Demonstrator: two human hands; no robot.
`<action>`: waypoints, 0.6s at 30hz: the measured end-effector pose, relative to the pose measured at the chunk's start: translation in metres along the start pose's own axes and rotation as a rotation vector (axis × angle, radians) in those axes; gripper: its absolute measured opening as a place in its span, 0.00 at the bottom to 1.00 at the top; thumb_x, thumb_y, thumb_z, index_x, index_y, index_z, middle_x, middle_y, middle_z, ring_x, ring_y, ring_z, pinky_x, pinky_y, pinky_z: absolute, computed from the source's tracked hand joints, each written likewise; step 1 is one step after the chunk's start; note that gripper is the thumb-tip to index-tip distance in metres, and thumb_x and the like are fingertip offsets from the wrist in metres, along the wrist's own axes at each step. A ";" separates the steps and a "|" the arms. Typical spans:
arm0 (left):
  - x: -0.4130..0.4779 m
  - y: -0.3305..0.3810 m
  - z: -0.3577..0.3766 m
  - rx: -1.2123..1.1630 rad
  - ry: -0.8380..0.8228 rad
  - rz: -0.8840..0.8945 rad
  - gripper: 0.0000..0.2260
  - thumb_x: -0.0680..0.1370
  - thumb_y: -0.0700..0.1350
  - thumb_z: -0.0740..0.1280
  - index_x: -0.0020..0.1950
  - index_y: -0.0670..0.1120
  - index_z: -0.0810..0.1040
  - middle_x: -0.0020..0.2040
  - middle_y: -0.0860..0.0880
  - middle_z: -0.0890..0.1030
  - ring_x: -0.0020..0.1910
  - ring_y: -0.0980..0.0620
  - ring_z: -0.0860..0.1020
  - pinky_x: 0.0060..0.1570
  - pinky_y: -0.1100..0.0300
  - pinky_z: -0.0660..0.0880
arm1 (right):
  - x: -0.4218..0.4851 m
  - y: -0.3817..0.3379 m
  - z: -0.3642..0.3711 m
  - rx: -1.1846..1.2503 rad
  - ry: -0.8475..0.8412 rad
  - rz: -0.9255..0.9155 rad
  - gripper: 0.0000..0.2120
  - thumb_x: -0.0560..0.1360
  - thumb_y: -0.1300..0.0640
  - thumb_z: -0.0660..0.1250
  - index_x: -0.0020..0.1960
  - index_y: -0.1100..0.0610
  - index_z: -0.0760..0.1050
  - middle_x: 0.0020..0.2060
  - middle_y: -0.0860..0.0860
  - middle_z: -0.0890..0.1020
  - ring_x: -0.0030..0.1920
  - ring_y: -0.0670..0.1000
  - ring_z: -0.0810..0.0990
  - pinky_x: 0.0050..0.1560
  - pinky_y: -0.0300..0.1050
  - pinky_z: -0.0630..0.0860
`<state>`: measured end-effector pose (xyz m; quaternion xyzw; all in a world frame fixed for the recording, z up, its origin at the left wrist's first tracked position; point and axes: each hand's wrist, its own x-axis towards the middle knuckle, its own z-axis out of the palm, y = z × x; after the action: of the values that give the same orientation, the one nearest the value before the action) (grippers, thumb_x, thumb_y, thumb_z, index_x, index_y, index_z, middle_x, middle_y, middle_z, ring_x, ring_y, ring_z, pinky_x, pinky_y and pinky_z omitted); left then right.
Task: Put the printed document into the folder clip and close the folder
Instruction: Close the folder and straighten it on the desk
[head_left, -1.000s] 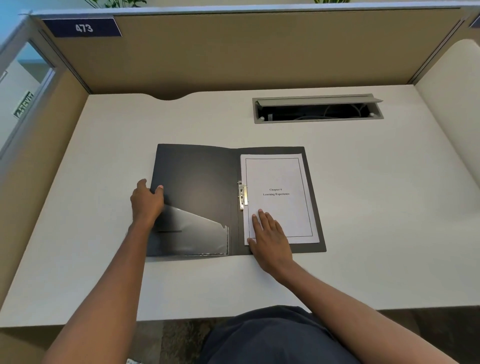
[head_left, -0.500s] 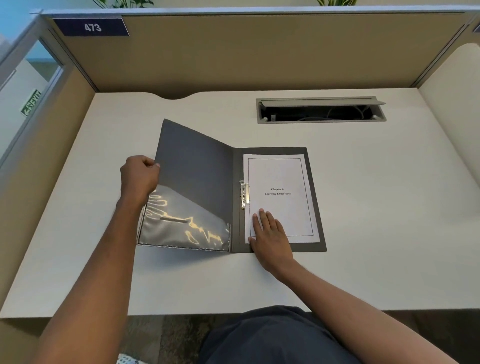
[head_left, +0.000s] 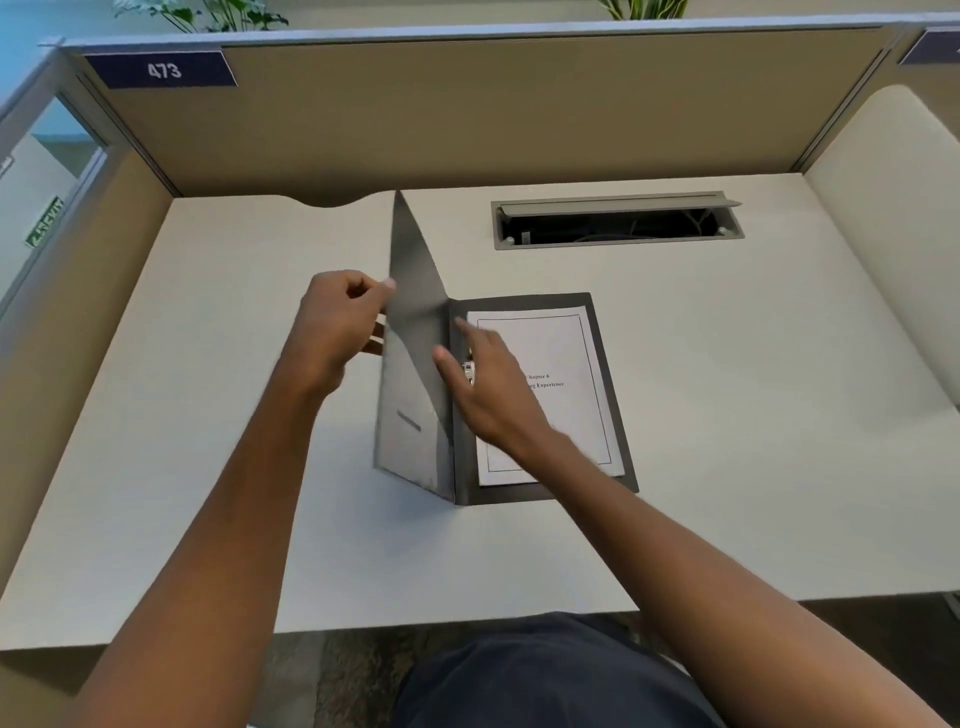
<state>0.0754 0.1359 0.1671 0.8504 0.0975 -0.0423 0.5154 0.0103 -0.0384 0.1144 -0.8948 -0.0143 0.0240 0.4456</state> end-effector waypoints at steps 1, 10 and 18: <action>-0.004 0.006 0.008 -0.057 -0.046 -0.003 0.15 0.84 0.52 0.64 0.53 0.43 0.84 0.46 0.47 0.86 0.42 0.48 0.85 0.36 0.59 0.81 | 0.006 -0.015 -0.008 0.073 0.006 -0.005 0.30 0.82 0.40 0.57 0.79 0.53 0.61 0.74 0.54 0.71 0.72 0.53 0.71 0.71 0.52 0.71; -0.017 -0.007 0.083 0.118 -0.344 0.165 0.15 0.83 0.54 0.64 0.69 0.56 0.81 0.67 0.53 0.82 0.66 0.53 0.79 0.67 0.52 0.75 | 0.018 0.009 -0.080 0.091 0.115 0.077 0.22 0.78 0.64 0.68 0.71 0.58 0.70 0.56 0.51 0.80 0.54 0.53 0.82 0.54 0.48 0.83; -0.027 -0.054 0.162 0.525 -0.539 0.199 0.32 0.79 0.55 0.71 0.81 0.56 0.64 0.84 0.44 0.56 0.82 0.43 0.58 0.80 0.47 0.59 | 0.012 0.112 -0.112 -0.109 0.136 0.404 0.26 0.74 0.62 0.72 0.69 0.60 0.70 0.61 0.58 0.80 0.59 0.60 0.80 0.61 0.54 0.79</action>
<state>0.0425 0.0134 0.0493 0.9171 -0.1385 -0.2375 0.2889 0.0287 -0.1940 0.0921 -0.9018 0.1939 0.0518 0.3826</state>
